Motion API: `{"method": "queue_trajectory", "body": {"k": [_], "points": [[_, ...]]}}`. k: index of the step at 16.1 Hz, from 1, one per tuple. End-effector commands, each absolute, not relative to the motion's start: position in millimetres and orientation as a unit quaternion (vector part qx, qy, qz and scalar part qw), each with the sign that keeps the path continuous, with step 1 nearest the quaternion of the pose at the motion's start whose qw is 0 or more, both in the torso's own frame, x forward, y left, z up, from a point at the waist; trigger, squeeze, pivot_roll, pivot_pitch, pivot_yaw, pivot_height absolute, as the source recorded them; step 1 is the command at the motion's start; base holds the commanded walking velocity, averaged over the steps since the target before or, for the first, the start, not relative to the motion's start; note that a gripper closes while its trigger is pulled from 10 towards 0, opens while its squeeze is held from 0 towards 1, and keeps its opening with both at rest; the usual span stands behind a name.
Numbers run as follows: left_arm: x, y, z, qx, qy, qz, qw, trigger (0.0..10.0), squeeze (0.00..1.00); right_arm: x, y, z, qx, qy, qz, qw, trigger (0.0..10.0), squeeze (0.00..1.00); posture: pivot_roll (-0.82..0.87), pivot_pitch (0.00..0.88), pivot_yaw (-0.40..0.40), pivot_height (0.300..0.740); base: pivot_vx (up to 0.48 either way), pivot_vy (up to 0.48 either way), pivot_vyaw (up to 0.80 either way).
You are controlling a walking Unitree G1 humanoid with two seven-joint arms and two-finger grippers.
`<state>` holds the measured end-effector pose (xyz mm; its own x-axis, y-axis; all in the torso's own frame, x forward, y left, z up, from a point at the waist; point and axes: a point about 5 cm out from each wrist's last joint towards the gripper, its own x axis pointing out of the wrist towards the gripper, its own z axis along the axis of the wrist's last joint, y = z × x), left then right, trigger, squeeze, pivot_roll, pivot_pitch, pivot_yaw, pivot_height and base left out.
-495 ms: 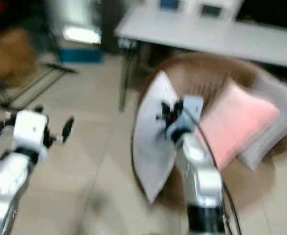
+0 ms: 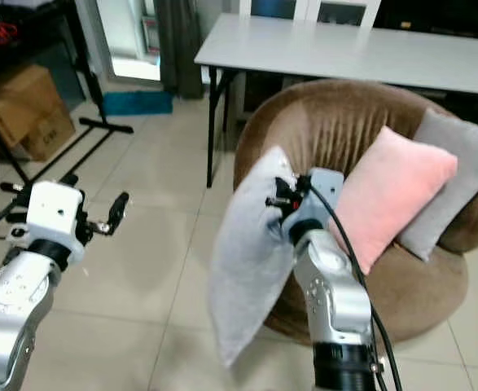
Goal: Move the pillow to the sofa from floor
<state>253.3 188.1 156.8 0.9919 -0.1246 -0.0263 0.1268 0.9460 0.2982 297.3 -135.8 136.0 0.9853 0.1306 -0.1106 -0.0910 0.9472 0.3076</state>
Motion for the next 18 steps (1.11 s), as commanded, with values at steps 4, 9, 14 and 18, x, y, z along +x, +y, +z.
{"method": "queue_trajectory", "body": {"k": [4,9,14,18], "points": [[256.9,185.1,156.6,0.151,0.009,-0.080,0.985,10.0,0.00,303.0,-139.1,150.9,0.151,0.031,0.051,0.987,10.0,0.00,0.00,0.000,-0.006,0.740,0.272,0.000,0.00],[255.9,186.7,156.9,0.154,0.011,-0.082,0.985,10.0,0.00,303.3,-138.3,147.9,0.144,0.038,0.050,0.987,10.0,0.00,0.01,0.000,-0.010,0.740,0.278,0.000,-0.32],[257.0,184.9,156.5,0.153,0.012,-0.088,0.984,10.0,0.00,304.8,-138.9,147.4,0.141,0.044,0.050,0.988,10.0,0.00,0.00,0.000,-0.010,0.740,0.277,0.000,-0.32],[256.1,184.6,155.6,0.154,0.014,-0.094,0.984,10.0,0.00,305.6,-138.9,148.1,0.137,0.039,0.050,0.989,10.0,0.00,0.01,0.000,-0.018,0.740,0.277,0.000,-0.34]]}}
